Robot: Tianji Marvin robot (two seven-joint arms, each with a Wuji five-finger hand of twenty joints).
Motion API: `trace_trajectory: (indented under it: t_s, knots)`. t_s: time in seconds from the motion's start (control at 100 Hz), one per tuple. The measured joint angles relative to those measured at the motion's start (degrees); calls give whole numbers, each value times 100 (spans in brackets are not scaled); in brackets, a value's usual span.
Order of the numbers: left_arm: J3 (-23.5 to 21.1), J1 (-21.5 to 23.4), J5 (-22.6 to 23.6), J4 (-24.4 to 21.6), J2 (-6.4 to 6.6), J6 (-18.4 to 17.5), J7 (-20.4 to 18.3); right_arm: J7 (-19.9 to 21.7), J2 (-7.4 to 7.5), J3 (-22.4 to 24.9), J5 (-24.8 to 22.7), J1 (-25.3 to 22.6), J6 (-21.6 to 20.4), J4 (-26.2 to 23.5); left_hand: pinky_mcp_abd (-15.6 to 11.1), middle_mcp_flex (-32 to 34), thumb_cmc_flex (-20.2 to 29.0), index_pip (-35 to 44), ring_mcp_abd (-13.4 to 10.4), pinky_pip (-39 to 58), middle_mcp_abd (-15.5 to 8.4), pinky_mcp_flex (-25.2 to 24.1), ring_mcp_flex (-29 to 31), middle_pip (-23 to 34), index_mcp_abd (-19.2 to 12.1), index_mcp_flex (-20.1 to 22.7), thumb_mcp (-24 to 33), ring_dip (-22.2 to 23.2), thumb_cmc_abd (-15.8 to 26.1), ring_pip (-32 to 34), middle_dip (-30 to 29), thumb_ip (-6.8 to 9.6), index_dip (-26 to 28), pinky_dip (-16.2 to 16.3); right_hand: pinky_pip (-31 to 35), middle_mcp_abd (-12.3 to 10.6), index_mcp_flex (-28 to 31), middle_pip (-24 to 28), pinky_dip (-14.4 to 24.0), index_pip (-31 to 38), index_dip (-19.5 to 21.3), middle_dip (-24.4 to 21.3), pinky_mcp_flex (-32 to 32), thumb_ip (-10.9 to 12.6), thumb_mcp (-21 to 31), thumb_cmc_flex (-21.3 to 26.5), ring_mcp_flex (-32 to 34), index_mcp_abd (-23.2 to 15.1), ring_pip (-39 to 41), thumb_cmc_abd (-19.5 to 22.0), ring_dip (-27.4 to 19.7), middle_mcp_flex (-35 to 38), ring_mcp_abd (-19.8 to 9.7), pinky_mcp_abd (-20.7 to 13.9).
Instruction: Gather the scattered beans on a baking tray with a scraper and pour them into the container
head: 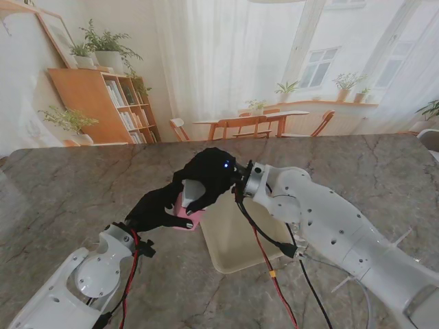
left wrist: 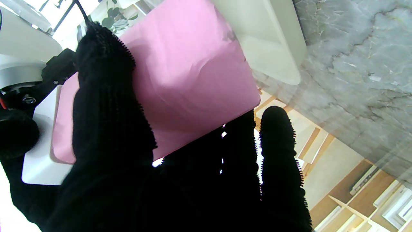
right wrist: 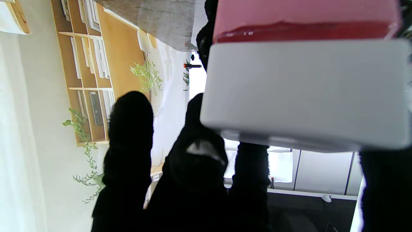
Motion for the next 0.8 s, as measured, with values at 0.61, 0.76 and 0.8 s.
trace_trajectory:
  t_s: [0.61,0.76,0.8]
  knots:
    - [-51,16,13,-37,-2,56,9,407,49,423,2,-446,451,-413,0,2,0,1,2,5,58,0,17,62,136,-9,0,5,88,96,18,0,9,0,-1084,-609,-1063,-742,63,-2487,887,-707,-2110,413,-410,87,-2388,776,-1971,1274,-400,-1997,831,1002]
    - [-48,1,9,-38,-2,59,-10,378,81,422,-179,-452,417,-465,0,3,0,1,3,8,59,0,18,63,136,-9,0,5,88,99,18,0,9,0,-1373,-538,-1484,-1614,69,-2911,987,-1054,-2578,528,-447,187,-3025,896,-2643,1514,-528,-2648,1075,1073]
    - [-46,-1,8,-38,-2,59,-14,386,86,423,-168,-454,422,-476,0,3,0,1,3,9,59,0,18,63,136,-9,0,5,88,99,18,0,9,0,-1374,-494,-1516,-1660,70,-2962,992,-1054,-2579,529,-453,206,-3027,896,-2651,1537,-528,-2648,1113,1074]
